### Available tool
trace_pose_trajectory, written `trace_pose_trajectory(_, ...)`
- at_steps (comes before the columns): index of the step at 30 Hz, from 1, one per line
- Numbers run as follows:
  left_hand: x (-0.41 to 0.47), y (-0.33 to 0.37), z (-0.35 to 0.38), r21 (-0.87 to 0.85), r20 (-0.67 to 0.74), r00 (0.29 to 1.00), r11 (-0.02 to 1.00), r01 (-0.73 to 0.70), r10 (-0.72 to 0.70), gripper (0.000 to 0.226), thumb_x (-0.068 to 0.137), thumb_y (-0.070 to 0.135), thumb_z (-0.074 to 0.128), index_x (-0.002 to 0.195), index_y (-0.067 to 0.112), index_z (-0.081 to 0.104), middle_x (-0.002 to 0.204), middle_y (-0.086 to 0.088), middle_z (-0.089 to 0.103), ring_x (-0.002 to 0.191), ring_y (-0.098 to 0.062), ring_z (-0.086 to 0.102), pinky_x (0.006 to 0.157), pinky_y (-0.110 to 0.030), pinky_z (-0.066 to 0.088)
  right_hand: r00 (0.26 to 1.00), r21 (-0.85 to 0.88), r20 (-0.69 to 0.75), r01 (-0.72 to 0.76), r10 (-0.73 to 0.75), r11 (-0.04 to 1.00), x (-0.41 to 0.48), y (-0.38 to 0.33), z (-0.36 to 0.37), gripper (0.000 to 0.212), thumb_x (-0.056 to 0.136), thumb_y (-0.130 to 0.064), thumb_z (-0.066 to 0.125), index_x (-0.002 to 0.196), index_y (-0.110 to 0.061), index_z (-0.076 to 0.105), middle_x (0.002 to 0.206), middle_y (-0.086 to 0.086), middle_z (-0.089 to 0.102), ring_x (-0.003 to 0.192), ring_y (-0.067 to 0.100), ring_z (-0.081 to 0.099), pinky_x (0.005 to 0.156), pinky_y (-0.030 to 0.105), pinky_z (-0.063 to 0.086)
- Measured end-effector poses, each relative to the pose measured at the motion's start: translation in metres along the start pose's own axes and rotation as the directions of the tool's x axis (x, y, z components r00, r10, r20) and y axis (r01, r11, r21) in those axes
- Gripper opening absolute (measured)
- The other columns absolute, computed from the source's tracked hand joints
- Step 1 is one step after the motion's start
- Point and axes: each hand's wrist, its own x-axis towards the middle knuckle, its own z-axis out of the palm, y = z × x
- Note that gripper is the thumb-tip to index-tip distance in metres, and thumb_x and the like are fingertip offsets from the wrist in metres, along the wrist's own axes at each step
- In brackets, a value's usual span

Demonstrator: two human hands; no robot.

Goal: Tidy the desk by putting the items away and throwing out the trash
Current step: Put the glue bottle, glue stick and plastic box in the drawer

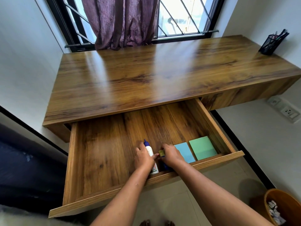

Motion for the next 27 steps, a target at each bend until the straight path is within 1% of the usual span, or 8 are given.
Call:
trace_pose_trajectory(7, -0.003, -0.001, 0.0, 0.011, 0.053, 0.998, 0.999, 0.031, -0.032, 0.097, 0.076, 0.04, 0.074, 0.148, 0.02, 0.013, 0.139, -0.015, 0.037, 0.123, -0.035, 0.047, 0.097, -0.042, 0.04, 1.0, -0.019, 0.017, -0.016, 0.016, 1.0, 0.0, 0.0, -0.001, 0.04, 0.085, -0.026, 0.067, 0.12, -0.017, 0.052, 0.121, 0.01, 0.054, 0.107, 0.028, 0.057, 0.088, 0.038, 0.051)
trace_pose_trajectory(10, -0.004, 0.001, -0.001, 0.011, 0.058, 0.996, 0.998, 0.06, -0.061, 0.096, 0.077, 0.041, 0.073, 0.148, 0.019, 0.013, 0.141, -0.014, 0.037, 0.125, -0.034, 0.046, 0.097, -0.042, 0.041, 1.0, -0.03, 0.015, -0.013, 0.013, 0.999, -0.001, -0.001, -0.002, 0.041, 0.085, -0.027, 0.067, 0.122, -0.019, 0.05, 0.122, 0.01, 0.054, 0.108, 0.028, 0.056, 0.088, 0.038, 0.051)
trace_pose_trajectory(13, -0.004, 0.001, -0.003, -0.02, 0.027, 0.994, 0.994, 0.108, -0.107, 0.094, 0.076, 0.044, 0.073, 0.148, 0.019, 0.016, 0.141, -0.014, 0.039, 0.125, -0.034, 0.045, 0.097, -0.042, 0.041, 1.0, -0.02, 0.007, -0.021, 0.021, 1.0, -0.001, -0.001, -0.001, 0.042, 0.085, -0.031, 0.067, 0.122, -0.021, 0.049, 0.12, 0.007, 0.055, 0.105, 0.024, 0.057, 0.083, 0.034, 0.05)
trace_pose_trajectory(16, 0.0, 0.0, -0.006, -0.063, 0.02, 0.99, 0.988, 0.141, -0.14, 0.087, 0.076, 0.047, 0.071, 0.143, 0.017, 0.025, 0.138, -0.014, 0.043, 0.124, -0.034, 0.047, 0.096, -0.042, 0.042, 1.0, -0.016, -0.013, -0.029, 0.029, 0.999, -0.003, -0.002, -0.001, 0.043, 0.084, -0.035, 0.067, 0.122, -0.022, 0.049, 0.118, 0.005, 0.057, 0.103, 0.022, 0.057, 0.081, 0.032, 0.051)
trace_pose_trajectory(18, 0.002, 0.0, -0.01, -0.097, 0.054, 0.984, 0.98, 0.174, -0.169, 0.077, 0.078, 0.046, 0.071, 0.137, 0.014, 0.034, 0.133, -0.013, 0.049, 0.119, -0.032, 0.052, 0.095, -0.041, 0.047, 0.999, -0.014, -0.028, -0.035, 0.035, 0.999, -0.004, -0.002, -0.001, 0.043, 0.085, -0.036, 0.066, 0.123, -0.022, 0.049, 0.118, 0.004, 0.059, 0.103, 0.022, 0.058, 0.08, 0.032, 0.05)
trace_pose_trajectory(21, 0.003, -0.001, -0.015, -0.172, 0.125, 0.964, 0.951, 0.255, -0.236, 0.065, 0.079, 0.039, 0.072, 0.13, 0.013, 0.04, 0.125, -0.013, 0.056, 0.109, -0.03, 0.059, 0.091, -0.041, 0.051, 0.999, -0.043, -0.035, -0.036, 0.034, 0.998, -0.005, -0.002, -0.002, 0.044, 0.086, -0.036, 0.065, 0.125, -0.024, 0.047, 0.117, 0.003, 0.061, 0.103, 0.023, 0.06, 0.08, 0.033, 0.052)
trace_pose_trajectory(27, -0.003, -0.006, -0.02, -0.18, 0.188, 0.944, 0.935, 0.305, -0.271, 0.055, 0.077, 0.032, 0.074, 0.121, 0.013, 0.046, 0.117, -0.01, 0.06, 0.099, -0.025, 0.062, 0.083, -0.038, 0.055, 0.999, -0.084, -0.026, -0.024, 0.022, 0.996, -0.006, -0.002, -0.002, 0.044, 0.088, -0.029, 0.064, 0.127, -0.024, 0.045, 0.116, 0.004, 0.062, 0.104, 0.024, 0.06, 0.079, 0.033, 0.05)
